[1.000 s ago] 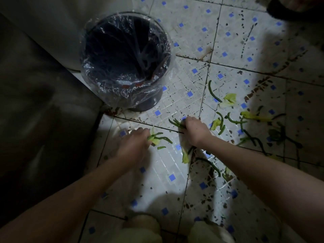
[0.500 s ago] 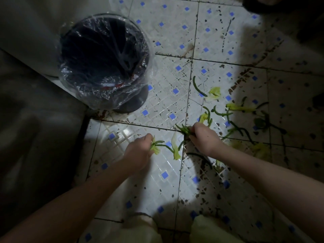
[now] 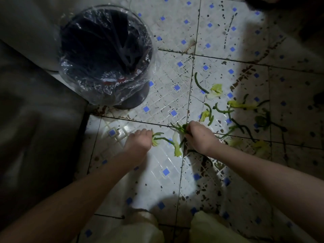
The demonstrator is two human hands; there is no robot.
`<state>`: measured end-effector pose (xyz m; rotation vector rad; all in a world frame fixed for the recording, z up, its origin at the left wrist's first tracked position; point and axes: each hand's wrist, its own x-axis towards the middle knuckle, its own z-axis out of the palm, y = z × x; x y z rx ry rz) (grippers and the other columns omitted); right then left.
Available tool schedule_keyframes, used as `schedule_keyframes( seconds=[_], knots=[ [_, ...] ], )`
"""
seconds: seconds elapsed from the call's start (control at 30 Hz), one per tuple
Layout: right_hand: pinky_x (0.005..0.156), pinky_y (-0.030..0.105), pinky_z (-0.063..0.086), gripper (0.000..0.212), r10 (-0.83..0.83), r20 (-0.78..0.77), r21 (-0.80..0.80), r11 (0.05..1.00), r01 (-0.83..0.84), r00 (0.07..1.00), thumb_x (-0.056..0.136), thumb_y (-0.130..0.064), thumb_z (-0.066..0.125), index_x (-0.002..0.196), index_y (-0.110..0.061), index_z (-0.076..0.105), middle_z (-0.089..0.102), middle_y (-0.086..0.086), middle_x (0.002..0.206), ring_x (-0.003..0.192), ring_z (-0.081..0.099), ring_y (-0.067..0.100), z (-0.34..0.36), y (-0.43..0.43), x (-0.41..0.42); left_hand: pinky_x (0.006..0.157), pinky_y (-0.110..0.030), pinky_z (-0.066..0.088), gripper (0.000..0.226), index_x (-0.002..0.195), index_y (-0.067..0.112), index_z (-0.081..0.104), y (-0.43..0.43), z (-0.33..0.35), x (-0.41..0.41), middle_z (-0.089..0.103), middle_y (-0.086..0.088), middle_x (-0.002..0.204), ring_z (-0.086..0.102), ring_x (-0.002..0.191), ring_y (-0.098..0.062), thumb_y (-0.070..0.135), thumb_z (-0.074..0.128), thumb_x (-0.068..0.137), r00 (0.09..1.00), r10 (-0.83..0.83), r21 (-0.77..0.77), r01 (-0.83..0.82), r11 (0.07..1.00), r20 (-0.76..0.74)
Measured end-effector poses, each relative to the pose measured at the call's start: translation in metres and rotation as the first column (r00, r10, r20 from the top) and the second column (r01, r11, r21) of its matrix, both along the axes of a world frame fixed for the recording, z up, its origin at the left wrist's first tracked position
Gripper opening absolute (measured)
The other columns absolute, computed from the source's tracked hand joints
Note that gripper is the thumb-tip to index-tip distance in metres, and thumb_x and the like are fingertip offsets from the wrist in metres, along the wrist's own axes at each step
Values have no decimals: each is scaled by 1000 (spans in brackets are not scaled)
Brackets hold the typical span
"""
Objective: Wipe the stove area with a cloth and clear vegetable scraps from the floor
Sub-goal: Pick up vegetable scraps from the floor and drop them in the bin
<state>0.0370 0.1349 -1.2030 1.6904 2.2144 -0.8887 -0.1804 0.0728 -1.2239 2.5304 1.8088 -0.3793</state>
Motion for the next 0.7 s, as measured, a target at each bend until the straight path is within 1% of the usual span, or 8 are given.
schedule_keyframes(
  seconds=[0.07, 0.1, 0.17, 0.23, 0.37, 0.5, 0.57, 0.7],
  knots=[
    [74, 35, 42, 18, -16, -15, -21, 1000, 15, 1000, 94, -25, 50, 103, -10, 48, 55, 12, 105, 94, 55, 31, -2, -1, -7, 43, -25, 43, 20, 69, 10, 64, 1, 7, -9, 56, -5, 61, 55, 52, -20, 12, 82, 61, 999, 32, -12, -32, 999, 4],
    [72, 34, 41, 17, -30, -30, -32, 999, 29, 999, 94, -26, 50, 102, -11, 47, 56, 12, 104, 93, 55, 31, -3, -1, -11, 48, -28, 46, 20, 75, 7, 64, 3, 9, -13, 59, -9, 67, 57, 58, -23, 11, 80, 65, 996, 80, -31, -79, 996, 43],
    [72, 35, 42, 14, -57, -68, -43, 998, 55, 996, 94, -25, 51, 98, -12, 47, 56, 11, 102, 92, 56, 31, -4, 0, -22, 68, -36, 49, 18, 97, 6, 59, 6, 12, -22, 60, -13, 91, 59, 82, -30, 17, 65, 85, 946, 279, -162, -253, 954, 163],
    [72, 35, 43, 12, -95, -111, -41, 995, 91, 989, 94, -24, 50, 97, -13, 47, 56, 11, 100, 90, 55, 30, -4, 2, -32, 78, -40, 42, 20, 107, 10, 52, 6, 10, -31, 56, -11, 106, 54, 97, -30, 25, 49, 95, 894, 410, -221, -370, 903, 182],
    [72, 36, 43, 10, -138, -117, -21, 990, 136, 984, 94, -21, 50, 99, -13, 45, 53, 11, 103, 90, 56, 30, -7, 8, -52, 78, -38, 41, 21, 108, 13, 52, -1, 13, -48, 58, -8, 109, 54, 99, -28, 28, 51, 93, 878, 441, -172, -412, 895, 187],
    [81, 42, 47, 21, -152, -64, -2, 988, 152, 986, 91, -12, 54, 109, -5, 45, 52, 16, 111, 99, 55, 36, -9, 21, -62, 76, -36, 40, 21, 111, 14, 52, -9, 19, -59, 59, -8, 109, 55, 98, -26, 25, 50, 94, 870, 434, -162, -406, 900, 234],
    [85, 45, 47, 20, -194, -49, -12, 981, 194, 980, 92, -11, 50, 110, -5, 45, 53, 17, 112, 102, 55, 36, -11, 25, -63, 75, -35, 40, 17, 108, 14, 53, -11, 24, -59, 59, -7, 106, 55, 97, -26, 24, 50, 94, 866, 420, -158, -391, 907, 271],
    [84, 45, 50, 24, -298, -61, -54, 954, 295, 952, 92, -15, 54, 112, -5, 47, 59, 16, 111, 101, 58, 35, -12, 28, -64, 75, -35, 38, 10, 99, 15, 53, -12, 29, -57, 58, -6, 101, 54, 96, -26, 22, 54, 93, 836, 438, -204, -389, 898, 331]
  ],
)
